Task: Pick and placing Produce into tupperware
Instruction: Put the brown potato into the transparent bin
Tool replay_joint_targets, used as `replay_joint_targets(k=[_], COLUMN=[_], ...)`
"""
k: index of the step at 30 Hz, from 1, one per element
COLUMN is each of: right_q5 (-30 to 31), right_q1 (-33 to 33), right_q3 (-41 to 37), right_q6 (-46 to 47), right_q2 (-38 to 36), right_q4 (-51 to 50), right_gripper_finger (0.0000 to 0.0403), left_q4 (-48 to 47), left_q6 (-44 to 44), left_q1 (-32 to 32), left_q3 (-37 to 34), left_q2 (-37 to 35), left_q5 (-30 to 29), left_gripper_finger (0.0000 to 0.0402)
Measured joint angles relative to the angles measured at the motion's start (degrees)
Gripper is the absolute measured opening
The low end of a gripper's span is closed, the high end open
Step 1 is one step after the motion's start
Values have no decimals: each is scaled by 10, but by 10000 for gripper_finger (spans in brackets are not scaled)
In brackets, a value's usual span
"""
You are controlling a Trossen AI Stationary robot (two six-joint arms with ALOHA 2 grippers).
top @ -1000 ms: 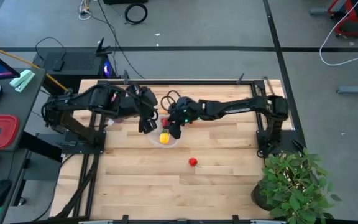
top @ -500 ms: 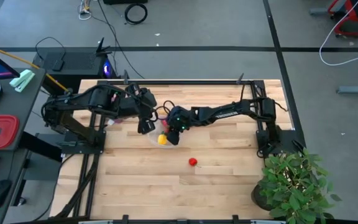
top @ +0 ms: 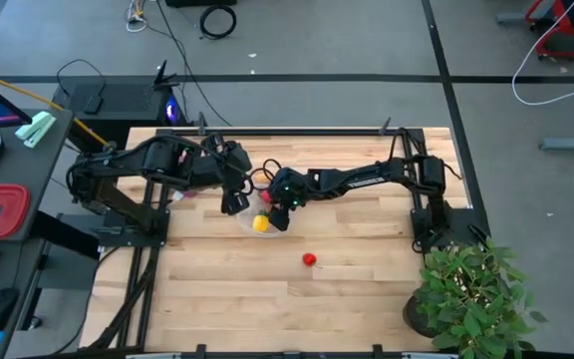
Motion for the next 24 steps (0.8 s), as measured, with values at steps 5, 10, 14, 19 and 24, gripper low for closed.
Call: replay_joint_targets(k=[5,10,14,19,24], right_q5=[0,-17,-23,-11,68], right_q1=[0,4,23,70,138], right_q3=[0,0,0,0,0], right_q6=[1,1,-11,-5,0], right_q2=[-10,-64,-135,-234,-318], right_q4=[-12,-56,-167,-318,-363], right_gripper_finger=[274,267,256,246,242], left_q4=[2,-7,-28,-34,-50], left_q6=[-3,21,69,157,231], left_q1=[0,8,24,59,112], left_q3=[0,0,0,0,0], left_q2=[0,7,24,56,100], left_q5=[0,2,4,6,35], left_gripper_finger=[129,147,181,225,232])
